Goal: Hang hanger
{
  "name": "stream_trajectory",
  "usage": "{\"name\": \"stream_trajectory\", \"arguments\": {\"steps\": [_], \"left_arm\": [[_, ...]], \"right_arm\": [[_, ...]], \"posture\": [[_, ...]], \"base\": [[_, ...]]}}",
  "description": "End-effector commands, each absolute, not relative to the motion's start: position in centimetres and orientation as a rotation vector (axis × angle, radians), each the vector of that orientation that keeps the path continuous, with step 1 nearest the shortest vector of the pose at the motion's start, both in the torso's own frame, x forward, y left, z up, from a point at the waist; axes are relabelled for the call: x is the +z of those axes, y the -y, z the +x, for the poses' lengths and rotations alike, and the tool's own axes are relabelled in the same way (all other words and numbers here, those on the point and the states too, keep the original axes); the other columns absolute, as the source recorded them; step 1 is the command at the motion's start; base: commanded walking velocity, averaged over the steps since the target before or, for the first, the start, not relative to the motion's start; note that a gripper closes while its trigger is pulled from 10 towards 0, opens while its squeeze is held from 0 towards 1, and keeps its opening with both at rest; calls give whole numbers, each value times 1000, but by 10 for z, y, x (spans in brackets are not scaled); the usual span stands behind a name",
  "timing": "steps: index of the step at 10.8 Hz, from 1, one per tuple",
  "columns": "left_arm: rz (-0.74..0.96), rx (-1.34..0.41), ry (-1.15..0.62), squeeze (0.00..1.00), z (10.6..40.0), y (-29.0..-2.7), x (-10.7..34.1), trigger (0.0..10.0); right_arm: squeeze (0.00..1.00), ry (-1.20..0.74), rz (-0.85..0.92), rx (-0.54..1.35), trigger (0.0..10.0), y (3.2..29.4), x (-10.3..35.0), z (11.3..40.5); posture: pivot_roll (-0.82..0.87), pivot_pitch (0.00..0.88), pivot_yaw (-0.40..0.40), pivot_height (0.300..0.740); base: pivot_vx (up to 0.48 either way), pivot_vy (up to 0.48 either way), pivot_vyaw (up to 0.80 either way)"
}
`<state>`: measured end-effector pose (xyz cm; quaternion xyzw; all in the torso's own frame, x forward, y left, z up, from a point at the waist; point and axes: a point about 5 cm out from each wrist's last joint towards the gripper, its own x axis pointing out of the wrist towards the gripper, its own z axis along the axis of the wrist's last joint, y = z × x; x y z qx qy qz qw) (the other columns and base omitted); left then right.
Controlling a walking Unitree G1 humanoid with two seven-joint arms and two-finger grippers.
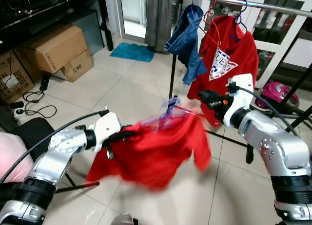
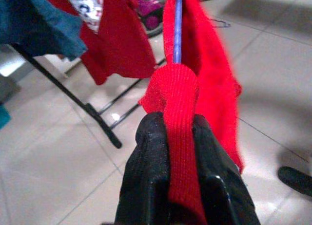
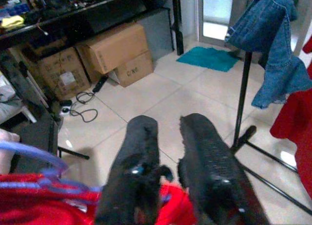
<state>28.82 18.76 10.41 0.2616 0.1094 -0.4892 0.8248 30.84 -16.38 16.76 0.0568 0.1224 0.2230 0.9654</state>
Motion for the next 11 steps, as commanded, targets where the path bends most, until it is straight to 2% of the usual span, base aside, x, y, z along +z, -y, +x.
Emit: {"name": "stream_trajectory", "arguments": {"steps": [1,5,8,10,11], "left_arm": [[560,-1095,-200,0,289,-182,111,0],[479,-1085,-139,0,291,-187,115,0],[426,-1178,9,0,290,-210,145,0],[376,-1208,40,0,291,-214,156,0],[362,-1291,34,0,289,-214,162,0]], "right_arm": [[1000,-269,107,424,10000,165,170,311],[1000,-170,90,485,10000,173,190,310],[1000,-112,-155,662,10000,229,207,298],[1000,-158,-226,818,10000,228,207,286],[1000,-135,-215,939,10000,216,207,281]], "posture": [[24,0,14,740],[16,0,15,740],[16,0,-7,740],[18,0,-16,740],[20,0,-10,740]], "base": [[0,0,0],[0,0,0],[0,0,0],[0,0,0],[0,0,0]]}}
